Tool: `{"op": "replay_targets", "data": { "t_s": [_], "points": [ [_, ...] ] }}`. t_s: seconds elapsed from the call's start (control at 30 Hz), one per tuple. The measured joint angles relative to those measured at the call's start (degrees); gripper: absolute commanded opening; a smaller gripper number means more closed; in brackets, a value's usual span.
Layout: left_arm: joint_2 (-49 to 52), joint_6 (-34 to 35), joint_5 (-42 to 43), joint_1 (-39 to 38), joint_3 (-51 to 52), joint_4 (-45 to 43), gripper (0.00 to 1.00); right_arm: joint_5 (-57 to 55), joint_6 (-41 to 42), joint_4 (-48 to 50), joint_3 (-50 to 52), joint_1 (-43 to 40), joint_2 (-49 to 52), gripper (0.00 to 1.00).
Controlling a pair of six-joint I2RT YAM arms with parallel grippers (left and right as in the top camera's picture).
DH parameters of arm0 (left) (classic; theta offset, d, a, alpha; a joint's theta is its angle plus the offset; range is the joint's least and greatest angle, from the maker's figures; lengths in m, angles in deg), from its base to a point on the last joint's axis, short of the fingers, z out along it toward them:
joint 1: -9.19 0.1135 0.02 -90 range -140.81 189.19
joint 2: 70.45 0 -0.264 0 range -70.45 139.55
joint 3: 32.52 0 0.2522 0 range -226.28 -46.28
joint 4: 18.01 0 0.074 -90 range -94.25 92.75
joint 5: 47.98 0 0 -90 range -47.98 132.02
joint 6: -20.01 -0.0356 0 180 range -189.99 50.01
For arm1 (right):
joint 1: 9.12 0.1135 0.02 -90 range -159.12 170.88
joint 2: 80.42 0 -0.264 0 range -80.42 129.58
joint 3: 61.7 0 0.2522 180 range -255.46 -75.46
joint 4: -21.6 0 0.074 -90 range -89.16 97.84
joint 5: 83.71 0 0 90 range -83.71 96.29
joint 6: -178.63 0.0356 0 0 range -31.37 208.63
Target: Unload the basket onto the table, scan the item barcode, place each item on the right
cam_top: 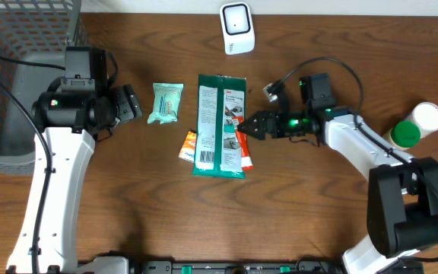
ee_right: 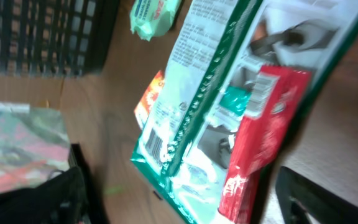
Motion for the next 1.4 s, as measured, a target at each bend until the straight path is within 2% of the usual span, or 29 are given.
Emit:
{"op": "replay_targets", "data": {
  "t_s": [0.13, 0.23, 0.27, 0.3, 0.4, 0.57, 0.87, 1.2, 1.23, 1.4],
  "points": [
    [0.00, -0.02, -0.02, 0.00, 0.00, 0.00, 0.86, -4.28, 0.68, -1.70, -0.02, -0.46, 0.00, 0.68],
    [0.00, 0.00, -0.02, 0.00, 0.00, 0.02, 0.85, -11.93, 1.16, -4.87, 0.00, 1.46, 0.00, 0.63],
    [0.00, 0.00, -0.02, 0.00, 0.00, 0.00, 0.85, -14.40, 1.25, -5.31, 0.00, 2.60, 0.00, 0.58],
    [0.00, 0.00, -0.02, 0.00, 0.00, 0.02, 0.86, -16.83, 1.25, -5.55, 0.00, 3.91, 0.00, 0.50],
    [0.00, 0.00, -0.02, 0.00, 0.00, 0.02, 0.85, -24.52, 1.66, -6.05, 0.00, 8.74, 0.00, 0.01],
    [0.00, 0.00, -0.02, 0.00, 0.00, 0.02, 0.85, -33.70, 3.98, -6.21, 0.00, 14.67, 0.00, 0.01],
    [0.00, 0.00, -0.02, 0.00, 0.00, 0.00, 0.85, -41.09, 6.16, -5.44, 1.27, 14.80, 0.39, 0.01],
    [0.00, 0.00, -0.02, 0.00, 0.00, 0.02, 0.85, -42.95, 6.75, -4.20, 2.89, 13.40, 2.08, 0.02],
    [0.00, 0.00, -0.02, 0.00, 0.00, 0.00, 0.85, -42.82, 6.71, -5.14, 2.86, 12.52, 1.92, 0.06],
    [0.00, 0.00, 0.00, 0.00, 0.00, 0.00, 0.85, -37.90, 7.02, -6.82, 2.10, 6.34, -2.36, 0.49]
  ]
}}
